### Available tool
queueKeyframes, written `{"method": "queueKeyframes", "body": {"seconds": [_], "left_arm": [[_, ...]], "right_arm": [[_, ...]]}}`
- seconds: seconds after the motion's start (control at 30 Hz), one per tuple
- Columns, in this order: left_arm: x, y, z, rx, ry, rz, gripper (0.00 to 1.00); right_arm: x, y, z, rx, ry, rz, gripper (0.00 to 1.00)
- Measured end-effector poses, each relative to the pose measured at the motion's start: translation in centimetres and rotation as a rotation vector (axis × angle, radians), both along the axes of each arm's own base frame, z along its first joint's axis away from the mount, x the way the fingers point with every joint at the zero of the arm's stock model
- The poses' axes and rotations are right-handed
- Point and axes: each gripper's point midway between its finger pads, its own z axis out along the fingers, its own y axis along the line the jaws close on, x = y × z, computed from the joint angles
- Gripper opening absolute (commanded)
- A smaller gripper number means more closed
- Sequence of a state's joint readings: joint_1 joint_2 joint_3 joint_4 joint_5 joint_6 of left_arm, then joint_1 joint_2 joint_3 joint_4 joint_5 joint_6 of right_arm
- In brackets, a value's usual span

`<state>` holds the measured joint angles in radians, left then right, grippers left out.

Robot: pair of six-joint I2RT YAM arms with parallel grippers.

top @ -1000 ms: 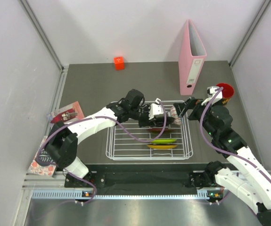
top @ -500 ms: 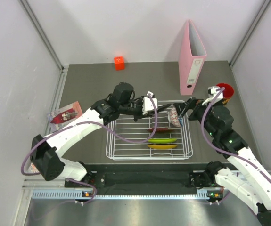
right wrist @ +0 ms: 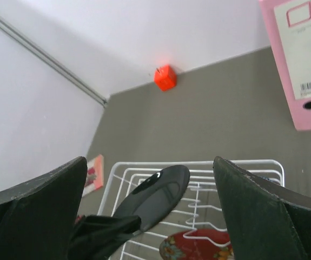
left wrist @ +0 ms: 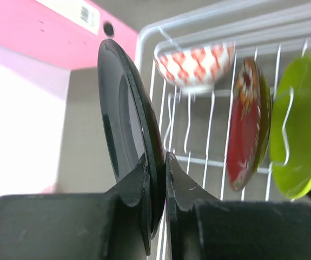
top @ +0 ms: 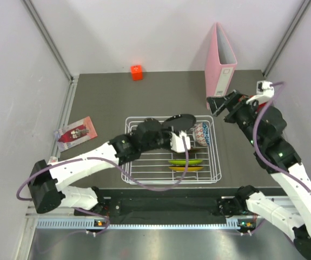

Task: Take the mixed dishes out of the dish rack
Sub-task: Place the plate at the corner of the board.

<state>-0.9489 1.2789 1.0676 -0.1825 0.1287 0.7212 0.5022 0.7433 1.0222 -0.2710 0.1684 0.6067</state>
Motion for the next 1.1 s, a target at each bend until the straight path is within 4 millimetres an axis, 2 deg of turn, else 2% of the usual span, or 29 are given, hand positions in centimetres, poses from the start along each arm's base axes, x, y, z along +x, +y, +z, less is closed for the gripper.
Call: {"method": "queueKeyframes", "body": {"seconds": [0.17, 0.27, 0.33, 0.4, 0.57, 0.73, 0.9, 0.93, 0.97, 1.07, 1.1], "left_arm": [[0.1, 1.3, -4.7, 0.212, -0.229, 0.061, 0.00], [0.3, 2.4, -6.3, 0.314, -0.376, 0.084, 0.00], [0.3, 2.9, -6.8, 0.355, -0.460, 0.095, 0.00], [0.4, 3.1, -6.4, 0.367, -0.540, 0.109, 0.00], [0.2, 2.9, -4.0, 0.334, -0.734, 0.166, 0.00], [-1.2, 1.8, -1.9, 0.255, -0.801, 0.178, 0.00], [-2.0, 1.2, -1.1, 0.205, -0.808, 0.178, 0.00], [-2.1, 1.1, -1.1, 0.200, -0.806, 0.176, 0.00], [-2.2, 1.1, -1.1, 0.194, -0.800, 0.175, 0.00], [-2.4, 0.9, -1.3, 0.177, -0.778, 0.172, 0.00], [-2.5, 0.8, -1.4, 0.172, -0.772, 0.172, 0.00]], "right_arm": [[2.0, 1.6, -2.2, -0.087, 0.163, 0.024, 1.00], [2.9, 2.5, -4.3, -0.163, 0.257, 0.053, 1.00], [3.0, 3.1, -6.5, -0.214, 0.324, 0.088, 1.00], [2.7, 3.4, -8.2, -0.244, 0.375, 0.119, 1.00], [1.2, 4.1, -11.8, -0.266, 0.451, 0.197, 1.00], [0.4, 5.6, -13.9, -0.237, 0.477, 0.286, 1.00], [0.2, 7.2, -14.3, -0.176, 0.461, 0.354, 0.98], [0.2, 7.5, -14.0, -0.160, 0.450, 0.369, 0.95], [0.3, 7.8, -13.7, -0.148, 0.437, 0.383, 0.86], [0.4, 8.7, -12.6, -0.106, 0.388, 0.422, 0.69], [0.4, 8.9, -12.4, -0.093, 0.374, 0.430, 0.69]]}}
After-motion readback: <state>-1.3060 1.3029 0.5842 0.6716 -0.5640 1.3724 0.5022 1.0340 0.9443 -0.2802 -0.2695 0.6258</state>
